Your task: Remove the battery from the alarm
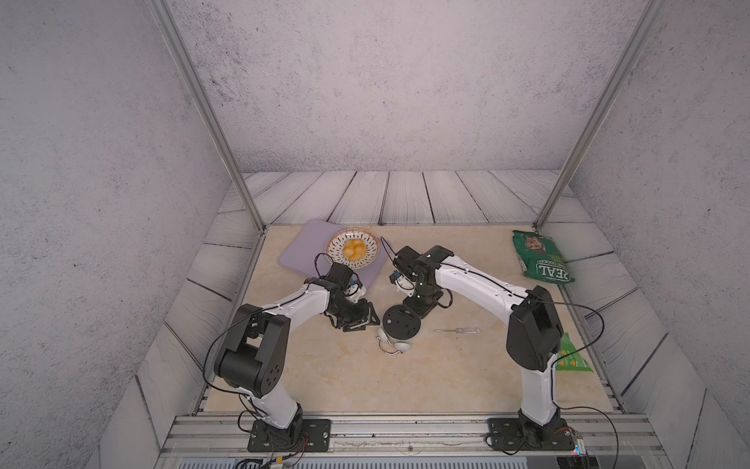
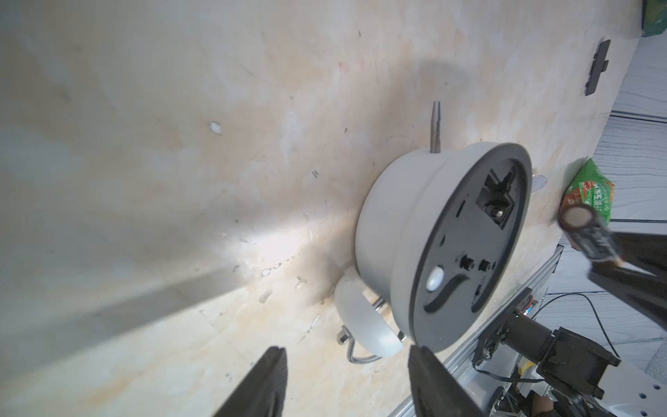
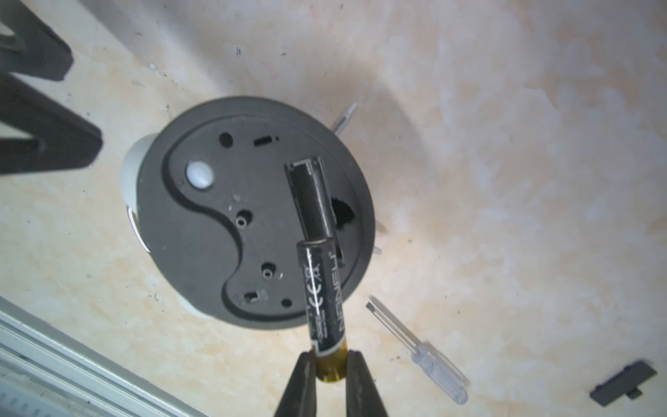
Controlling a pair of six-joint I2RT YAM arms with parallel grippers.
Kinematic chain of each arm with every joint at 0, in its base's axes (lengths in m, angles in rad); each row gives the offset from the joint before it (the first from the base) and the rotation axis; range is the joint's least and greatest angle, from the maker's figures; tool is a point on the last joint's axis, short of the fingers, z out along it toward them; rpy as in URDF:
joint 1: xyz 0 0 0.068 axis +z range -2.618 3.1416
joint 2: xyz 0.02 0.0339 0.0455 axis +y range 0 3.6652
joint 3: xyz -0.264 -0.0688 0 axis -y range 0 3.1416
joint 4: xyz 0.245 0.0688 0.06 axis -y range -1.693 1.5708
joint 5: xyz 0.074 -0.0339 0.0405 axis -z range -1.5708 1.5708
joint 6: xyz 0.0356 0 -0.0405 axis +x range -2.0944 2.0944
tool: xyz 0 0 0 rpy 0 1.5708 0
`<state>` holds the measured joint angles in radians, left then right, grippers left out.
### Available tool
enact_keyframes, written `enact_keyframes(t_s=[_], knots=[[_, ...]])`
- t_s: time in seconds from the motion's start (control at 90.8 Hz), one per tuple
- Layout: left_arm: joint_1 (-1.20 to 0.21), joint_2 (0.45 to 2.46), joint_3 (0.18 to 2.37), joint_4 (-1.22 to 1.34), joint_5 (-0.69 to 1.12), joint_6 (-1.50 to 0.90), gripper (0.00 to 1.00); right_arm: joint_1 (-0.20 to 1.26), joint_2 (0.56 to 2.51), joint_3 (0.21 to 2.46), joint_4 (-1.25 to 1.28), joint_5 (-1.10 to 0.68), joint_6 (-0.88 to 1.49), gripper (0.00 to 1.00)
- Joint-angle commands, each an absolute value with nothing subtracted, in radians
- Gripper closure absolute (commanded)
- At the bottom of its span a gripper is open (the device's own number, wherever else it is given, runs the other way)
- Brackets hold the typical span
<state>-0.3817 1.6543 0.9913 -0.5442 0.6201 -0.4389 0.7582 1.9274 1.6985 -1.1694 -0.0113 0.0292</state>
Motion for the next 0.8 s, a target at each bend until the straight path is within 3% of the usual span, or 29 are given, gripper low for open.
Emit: enact_keyframes(t_s=[0.0,0.308,0.429,0.583,0.793], knots=[[-0.398,1.616,1.027,-0.6,0.557,-0.388,0.39,0.706,1.782,1.572,-1.113,0.039,0.159,1.0],[-0.517,1.626,1.071,-0.665,0.424,-0.384,0.34,0.504,1.661,1.205,-0.804,-0.006,0.396,1.0],[-0.585,1.636,1.112,-0.698,0.342,-0.38,0.26,0.456,1.722,1.18,-0.72,-0.037,0.377,1.0],[-0.608,1.655,1.118,-0.692,0.319,-0.389,0.24,0.452,1.8,1.216,-0.726,-0.057,0.344,1.0],[-0.598,1.662,1.107,-0.673,0.352,-0.402,0.25,0.457,1.795,1.23,-0.794,-0.052,0.311,0.69]])
